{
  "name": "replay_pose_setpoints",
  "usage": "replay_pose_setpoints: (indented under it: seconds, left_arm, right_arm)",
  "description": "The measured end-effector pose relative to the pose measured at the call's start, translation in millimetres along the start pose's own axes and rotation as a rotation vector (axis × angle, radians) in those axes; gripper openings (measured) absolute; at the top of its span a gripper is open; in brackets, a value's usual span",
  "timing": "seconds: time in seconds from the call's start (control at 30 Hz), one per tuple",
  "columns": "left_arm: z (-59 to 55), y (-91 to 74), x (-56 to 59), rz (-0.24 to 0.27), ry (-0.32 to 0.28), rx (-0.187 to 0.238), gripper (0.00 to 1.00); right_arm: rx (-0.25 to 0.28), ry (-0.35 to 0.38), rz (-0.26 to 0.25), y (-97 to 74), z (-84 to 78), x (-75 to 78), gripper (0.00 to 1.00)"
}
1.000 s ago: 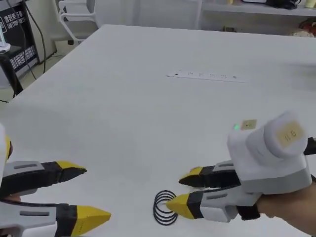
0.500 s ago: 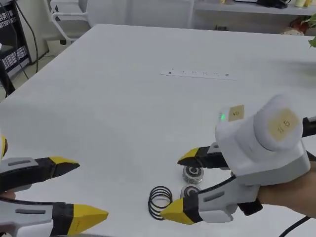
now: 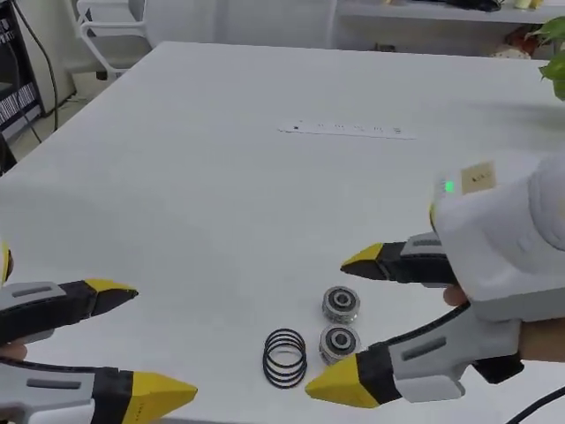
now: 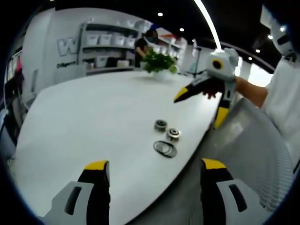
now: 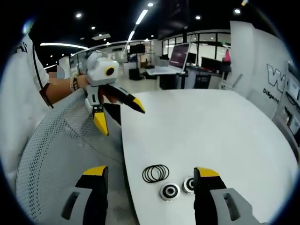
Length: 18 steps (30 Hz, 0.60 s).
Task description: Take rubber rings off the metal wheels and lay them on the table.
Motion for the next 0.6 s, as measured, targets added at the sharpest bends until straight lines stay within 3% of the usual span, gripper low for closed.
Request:
replay_pose_setpoints:
  seconds: [0.27, 0.37, 0.6]
  left_arm:
    - [0.5, 0.2, 0.2, -0.003, 0.000, 0.005, 0.82]
    - [1.4, 0.4, -0.3, -0.001, -0.007, 0.011, 0.83]
    - [3.3, 0.9, -1.7, 0.008, -0.023, 0.022, 0.90]
  right_arm:
    - [0.086, 0.070, -0.080, -26.4, -7.1, 9.7, 0.79]
    - [0.147, 0.106, -0.101, -35.1, -7.0, 10.8, 0.82]
    - [0.205, 0.160, -0.141, -50.2, -19.7, 11.5, 0.91]
Point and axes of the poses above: the centre of the closed fingertips' face, and the gripper's own axes: y roughly forward along the fingers, x roughly to its right, z roughly out of its top, the point moved 2 cm from there along -y, roughly backward along the fingers, and after that the axes turned 15 degrees about z, right-handed, at the moved point
